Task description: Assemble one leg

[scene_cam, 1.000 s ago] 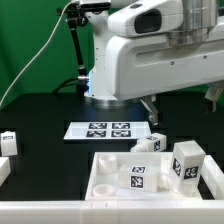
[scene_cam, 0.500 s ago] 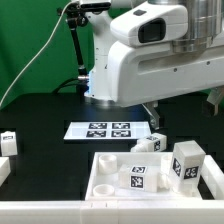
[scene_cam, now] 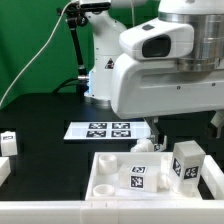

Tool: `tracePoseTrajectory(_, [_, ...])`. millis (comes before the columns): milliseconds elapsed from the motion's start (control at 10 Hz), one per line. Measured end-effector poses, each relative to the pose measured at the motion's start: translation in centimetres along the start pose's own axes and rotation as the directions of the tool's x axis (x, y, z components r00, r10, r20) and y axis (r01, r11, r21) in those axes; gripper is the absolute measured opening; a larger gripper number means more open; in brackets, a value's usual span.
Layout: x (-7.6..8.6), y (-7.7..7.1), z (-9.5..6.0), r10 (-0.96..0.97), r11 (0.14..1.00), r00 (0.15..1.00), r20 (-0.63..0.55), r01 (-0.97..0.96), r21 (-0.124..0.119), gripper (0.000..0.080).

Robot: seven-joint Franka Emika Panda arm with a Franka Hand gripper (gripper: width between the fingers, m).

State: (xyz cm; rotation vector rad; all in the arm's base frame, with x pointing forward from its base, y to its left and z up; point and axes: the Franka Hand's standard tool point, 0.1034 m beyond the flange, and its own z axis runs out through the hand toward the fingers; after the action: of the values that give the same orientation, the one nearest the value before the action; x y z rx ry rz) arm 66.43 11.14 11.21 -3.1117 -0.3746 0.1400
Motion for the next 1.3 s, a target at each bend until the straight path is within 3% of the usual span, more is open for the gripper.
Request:
tracePoseTrajectory(300, [0.1,-0.1,0.4,0.000,1.000,1.000,0.002,0.000,0.001,0.0649])
tracePoseTrajectory(800, [1.2,-0.2,3.3,0.001,1.000,1.000,0.003,-0.001,0.007,0.0649])
tracePoseTrajectory(900, [1.2,-0.3,3.3,0.000,1.000,1.000,0.003,0.000,0.007,0.0617])
tracePoseTrajectory(1000, [1.2,-0.3,3.3,-0.001,1.000,1.000,0.002,0.001,0.007,0.0484])
tracePoseTrajectory(1100, [1.2,-0.3,3.2,-0.001,1.000,1.000,0.002,0.001,0.007,0.0484])
tracePoseTrajectory(1200, [1.2,-0.2,3.0,-0.001,1.000,1.000,0.001,0.001,0.007,0.0300])
tracePoseTrajectory(1300, [1.2,0.0,2.7,-0.002,1.000,1.000,-0.001,0.002,0.006,0.0282])
